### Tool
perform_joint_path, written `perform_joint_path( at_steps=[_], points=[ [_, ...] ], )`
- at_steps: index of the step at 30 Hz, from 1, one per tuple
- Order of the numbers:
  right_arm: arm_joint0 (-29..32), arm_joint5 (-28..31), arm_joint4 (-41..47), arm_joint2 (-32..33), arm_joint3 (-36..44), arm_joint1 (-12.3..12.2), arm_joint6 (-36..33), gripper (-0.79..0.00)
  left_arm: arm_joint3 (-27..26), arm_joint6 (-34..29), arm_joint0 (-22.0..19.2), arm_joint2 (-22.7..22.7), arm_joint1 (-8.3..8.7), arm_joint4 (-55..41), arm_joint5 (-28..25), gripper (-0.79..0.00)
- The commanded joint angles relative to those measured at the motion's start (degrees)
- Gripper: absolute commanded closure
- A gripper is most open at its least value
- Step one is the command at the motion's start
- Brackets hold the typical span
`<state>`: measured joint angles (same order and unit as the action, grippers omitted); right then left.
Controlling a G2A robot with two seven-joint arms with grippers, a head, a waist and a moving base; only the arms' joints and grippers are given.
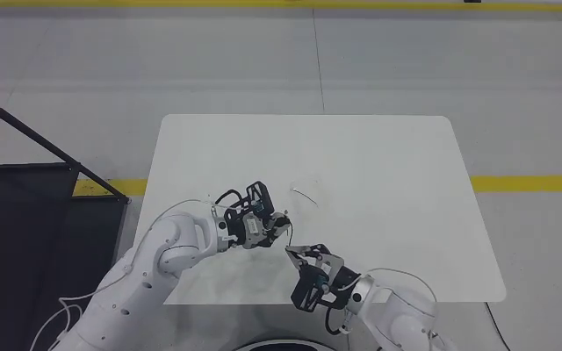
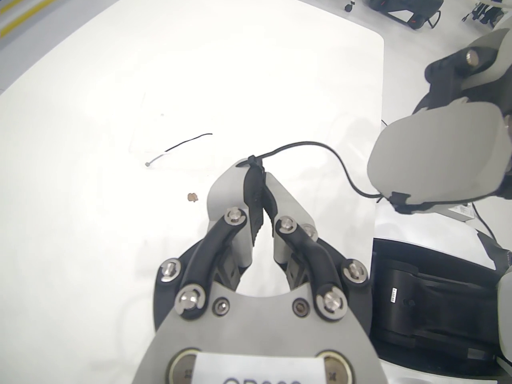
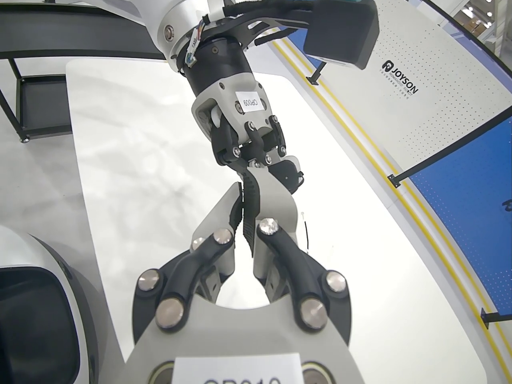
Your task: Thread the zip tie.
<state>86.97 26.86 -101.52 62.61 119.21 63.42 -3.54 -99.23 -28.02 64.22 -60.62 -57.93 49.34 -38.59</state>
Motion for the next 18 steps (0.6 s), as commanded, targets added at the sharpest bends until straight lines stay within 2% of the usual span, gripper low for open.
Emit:
perform_joint_path(
  at_steps=[1, 18],
  points=[
    [-0.04, 0.48, -0.25, -0.11, 0.00, -0.03, -0.07, 0.000, -0.17, 0.48, 0.22, -0.14, 0.03, 0.38, -0.26, 0.000],
    [-0.22, 2.42, -0.53, -0.36, -0.24, -0.19, -1.19, 0.000, -2.23, 5.10, 2.26, -1.24, 0.41, 6.61, -3.11, 0.000]
  ],
)
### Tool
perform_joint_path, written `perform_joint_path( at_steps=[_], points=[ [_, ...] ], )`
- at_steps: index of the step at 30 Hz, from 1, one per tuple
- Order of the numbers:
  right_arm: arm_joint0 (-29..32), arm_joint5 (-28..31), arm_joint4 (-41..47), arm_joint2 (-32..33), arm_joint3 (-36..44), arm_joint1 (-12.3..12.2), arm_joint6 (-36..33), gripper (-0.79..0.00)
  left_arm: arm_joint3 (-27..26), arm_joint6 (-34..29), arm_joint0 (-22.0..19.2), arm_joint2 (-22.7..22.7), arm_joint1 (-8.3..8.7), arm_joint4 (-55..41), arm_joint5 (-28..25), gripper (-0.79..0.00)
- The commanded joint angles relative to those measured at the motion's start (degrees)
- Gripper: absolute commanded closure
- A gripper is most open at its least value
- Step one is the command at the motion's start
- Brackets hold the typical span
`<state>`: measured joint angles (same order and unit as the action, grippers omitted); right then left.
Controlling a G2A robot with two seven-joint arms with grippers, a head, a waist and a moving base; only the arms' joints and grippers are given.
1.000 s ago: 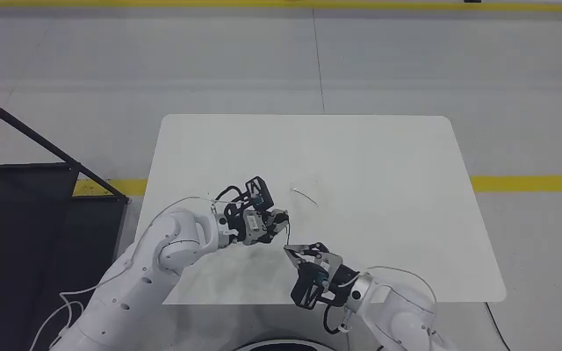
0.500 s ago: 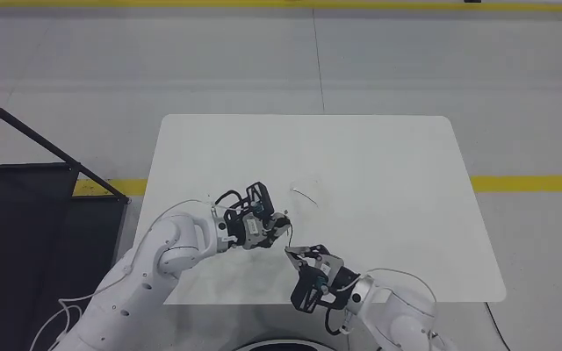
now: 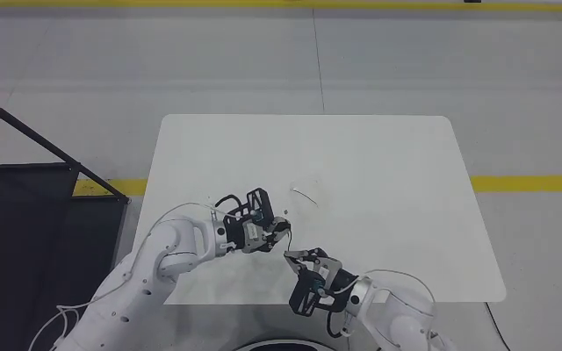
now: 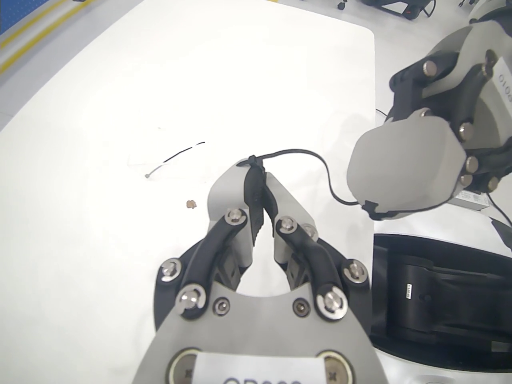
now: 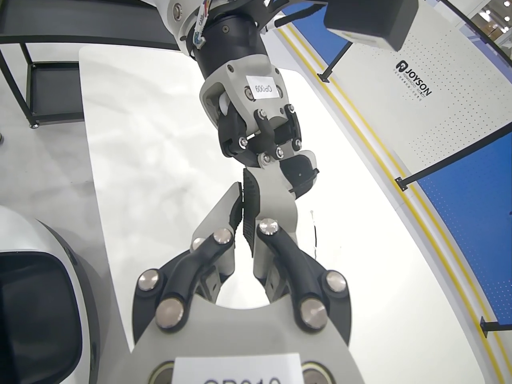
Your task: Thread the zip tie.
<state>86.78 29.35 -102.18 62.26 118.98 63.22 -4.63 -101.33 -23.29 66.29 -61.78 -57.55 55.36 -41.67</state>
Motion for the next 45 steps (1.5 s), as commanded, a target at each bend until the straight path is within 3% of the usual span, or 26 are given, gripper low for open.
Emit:
perform_joint_path(
  at_steps=[1, 34, 45],
  points=[
    [-0.07, -0.06, 0.18, -0.04, 0.00, 0.02, -0.18, 0.000, -0.30, 0.72, 0.37, -0.15, 0.05, 1.16, -0.04, 0.000],
    [-1.91, 4.75, 6.65, 1.07, -0.96, -0.17, -2.62, 0.000, -2.92, 5.33, 2.55, -0.56, 0.30, 9.38, -2.08, 0.000],
    [-0.56, 0.56, 9.78, 3.03, -0.78, -0.18, -1.64, 0.000, -3.16, 5.62, 2.70, -0.45, 0.33, 10.24, -2.89, 0.000]
  ],
)
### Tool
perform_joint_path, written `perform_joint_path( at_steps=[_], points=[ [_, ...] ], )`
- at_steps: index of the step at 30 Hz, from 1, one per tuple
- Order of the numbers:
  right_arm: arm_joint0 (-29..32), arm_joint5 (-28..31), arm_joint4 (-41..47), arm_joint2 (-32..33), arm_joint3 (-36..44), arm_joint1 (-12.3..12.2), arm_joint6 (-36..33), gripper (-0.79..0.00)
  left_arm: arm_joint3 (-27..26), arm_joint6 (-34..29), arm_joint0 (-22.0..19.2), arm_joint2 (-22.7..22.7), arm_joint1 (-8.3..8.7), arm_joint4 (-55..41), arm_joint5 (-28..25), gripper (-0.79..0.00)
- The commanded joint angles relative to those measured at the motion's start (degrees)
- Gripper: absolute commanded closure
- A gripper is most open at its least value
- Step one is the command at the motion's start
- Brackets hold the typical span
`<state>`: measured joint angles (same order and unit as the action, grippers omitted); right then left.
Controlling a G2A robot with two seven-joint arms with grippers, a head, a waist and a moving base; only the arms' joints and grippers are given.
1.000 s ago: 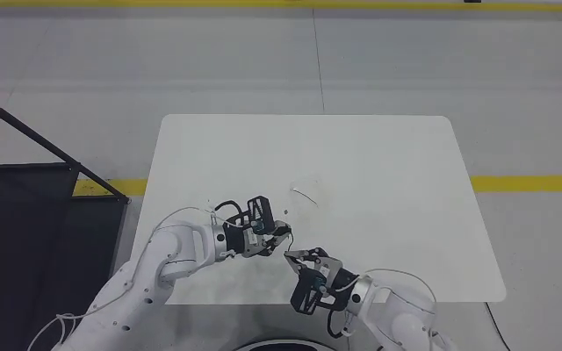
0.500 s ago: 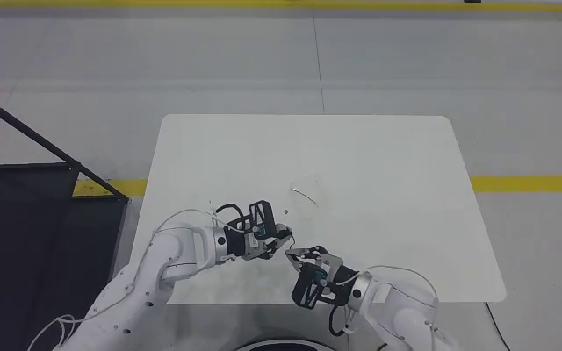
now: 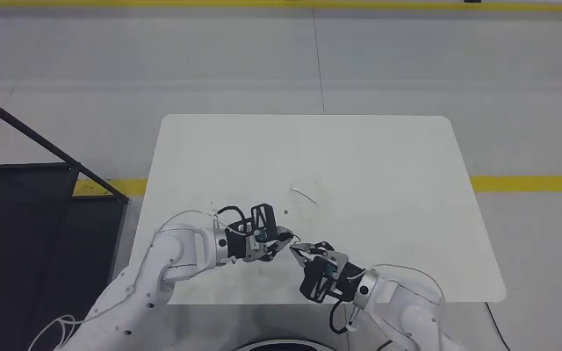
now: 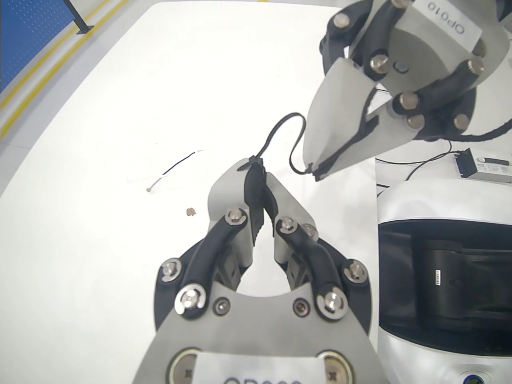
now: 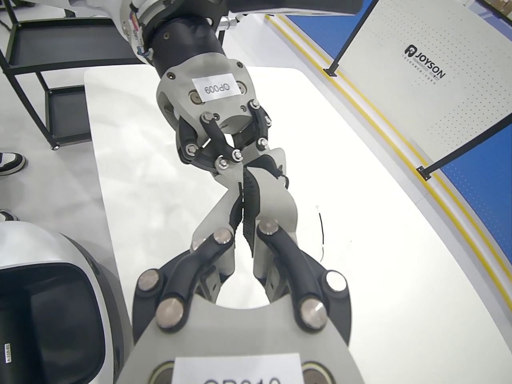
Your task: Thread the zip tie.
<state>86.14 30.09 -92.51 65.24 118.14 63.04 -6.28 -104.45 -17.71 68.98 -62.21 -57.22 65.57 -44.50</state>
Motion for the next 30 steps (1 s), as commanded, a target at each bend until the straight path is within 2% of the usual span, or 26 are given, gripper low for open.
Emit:
perform_joint_path(
  at_steps=[1, 11, 30],
  points=[
    [0.14, -0.29, 0.26, 0.13, 0.06, -0.01, 0.06, 0.000, -0.04, 0.14, 0.06, -0.07, 0.01, -0.02, -0.05, 0.000],
    [0.73, -0.32, 1.39, 0.79, 0.17, -0.12, 0.54, 0.000, -0.47, 0.37, 0.39, -0.24, 0.05, 0.49, -0.05, 0.000],
    [-1.47, 1.88, 3.62, -0.59, -0.57, 0.03, -4.19, 0.000, -1.20, 0.24, 0.93, -0.16, 0.09, 1.35, -0.13, 0.000]
  ],
)
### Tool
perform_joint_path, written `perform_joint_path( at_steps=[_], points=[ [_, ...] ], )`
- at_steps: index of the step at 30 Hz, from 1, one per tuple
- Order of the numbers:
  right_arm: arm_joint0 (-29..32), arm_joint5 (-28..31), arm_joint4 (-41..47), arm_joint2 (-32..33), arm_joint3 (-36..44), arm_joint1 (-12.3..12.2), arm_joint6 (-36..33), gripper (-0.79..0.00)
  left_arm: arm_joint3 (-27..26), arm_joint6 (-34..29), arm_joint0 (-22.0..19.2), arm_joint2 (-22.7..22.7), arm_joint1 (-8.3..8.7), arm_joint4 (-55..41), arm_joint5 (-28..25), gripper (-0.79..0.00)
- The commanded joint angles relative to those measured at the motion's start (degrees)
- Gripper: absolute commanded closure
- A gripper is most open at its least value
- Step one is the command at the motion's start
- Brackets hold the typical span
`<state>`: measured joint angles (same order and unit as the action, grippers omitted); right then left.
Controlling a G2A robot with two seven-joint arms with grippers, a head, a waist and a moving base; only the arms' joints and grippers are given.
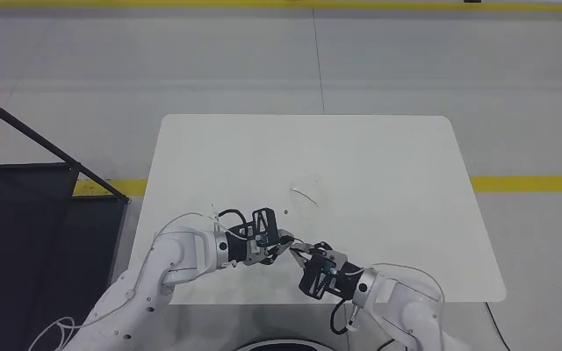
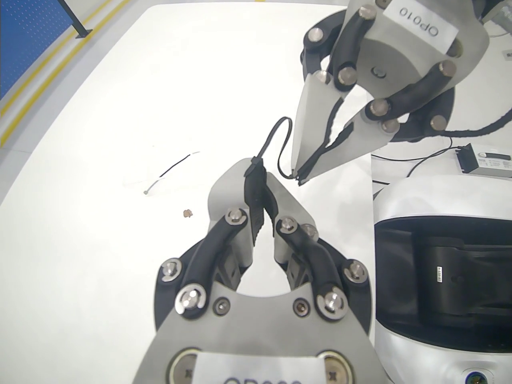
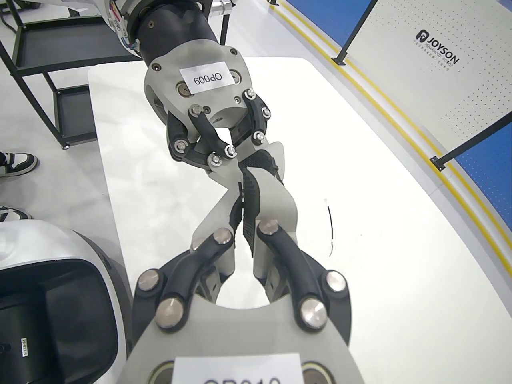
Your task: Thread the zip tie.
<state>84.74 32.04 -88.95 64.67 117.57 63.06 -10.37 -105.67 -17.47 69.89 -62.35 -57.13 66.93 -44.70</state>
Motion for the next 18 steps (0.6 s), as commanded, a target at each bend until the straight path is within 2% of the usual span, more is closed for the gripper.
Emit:
perform_joint_path(
  at_steps=[1, 12, 18],
  points=[
    [-0.10, -0.18, 0.14, -0.01, 0.03, 0.01, -0.12, 0.000, 0.09, 0.07, 0.03, -0.09, 0.00, -0.13, 0.21, 0.000],
    [2.12, -1.06, -2.20, 1.67, 1.50, -0.45, 3.26, 0.000, 0.49, -0.14, -0.15, -0.71, -0.03, -1.22, 1.22, 0.000],
    [3.21, 3.43, -9.91, 1.66, 2.60, -1.25, 6.11, 0.000, 0.56, -0.44, -0.16, -0.91, -0.12, -1.88, 2.56, 0.000]
  ],
)
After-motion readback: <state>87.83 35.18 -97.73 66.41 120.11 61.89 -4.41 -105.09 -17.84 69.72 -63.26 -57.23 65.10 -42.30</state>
